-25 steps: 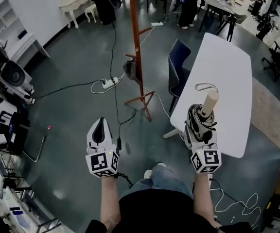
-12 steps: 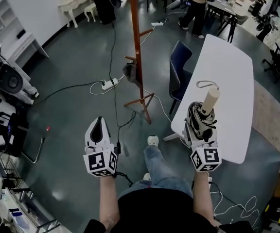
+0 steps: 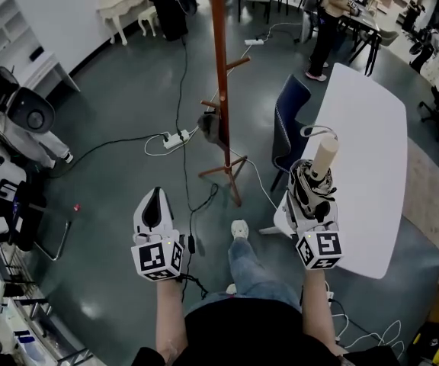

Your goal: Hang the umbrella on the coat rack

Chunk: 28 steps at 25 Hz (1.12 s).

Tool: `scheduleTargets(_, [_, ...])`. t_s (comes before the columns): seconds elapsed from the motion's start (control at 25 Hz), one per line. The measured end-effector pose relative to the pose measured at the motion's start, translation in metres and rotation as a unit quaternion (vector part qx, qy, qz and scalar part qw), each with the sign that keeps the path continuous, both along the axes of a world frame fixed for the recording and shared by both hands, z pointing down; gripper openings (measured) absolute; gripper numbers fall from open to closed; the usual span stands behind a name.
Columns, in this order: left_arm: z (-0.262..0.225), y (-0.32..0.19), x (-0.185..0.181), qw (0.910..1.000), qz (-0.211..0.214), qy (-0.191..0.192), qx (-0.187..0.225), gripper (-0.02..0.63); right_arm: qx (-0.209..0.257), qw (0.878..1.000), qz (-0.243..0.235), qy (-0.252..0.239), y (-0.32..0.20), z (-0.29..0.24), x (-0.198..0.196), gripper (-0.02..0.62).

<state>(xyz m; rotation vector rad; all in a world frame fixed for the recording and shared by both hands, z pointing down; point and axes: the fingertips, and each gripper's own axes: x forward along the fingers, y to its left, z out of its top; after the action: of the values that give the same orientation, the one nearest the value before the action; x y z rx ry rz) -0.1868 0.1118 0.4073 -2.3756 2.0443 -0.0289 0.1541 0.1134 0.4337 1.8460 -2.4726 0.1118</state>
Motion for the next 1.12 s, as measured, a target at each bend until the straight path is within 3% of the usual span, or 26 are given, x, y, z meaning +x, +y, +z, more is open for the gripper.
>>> scheduleTargets(0.56, [-0.004, -0.165, 0.017, 1.0000, 0.003, -0.002, 0.001, 0.003, -0.031, 0.999, -0.023, -0.001, -0.177, 0.020, 0.004, 0.298])
scheduleTargets(1.12, [-0.003, -0.320, 0.011, 0.9993, -0.026, -0.018, -0.020, 0.003, -0.071, 0.994, -0.077, 0.018, -0.327, 0.056, -0.005, 0.298])
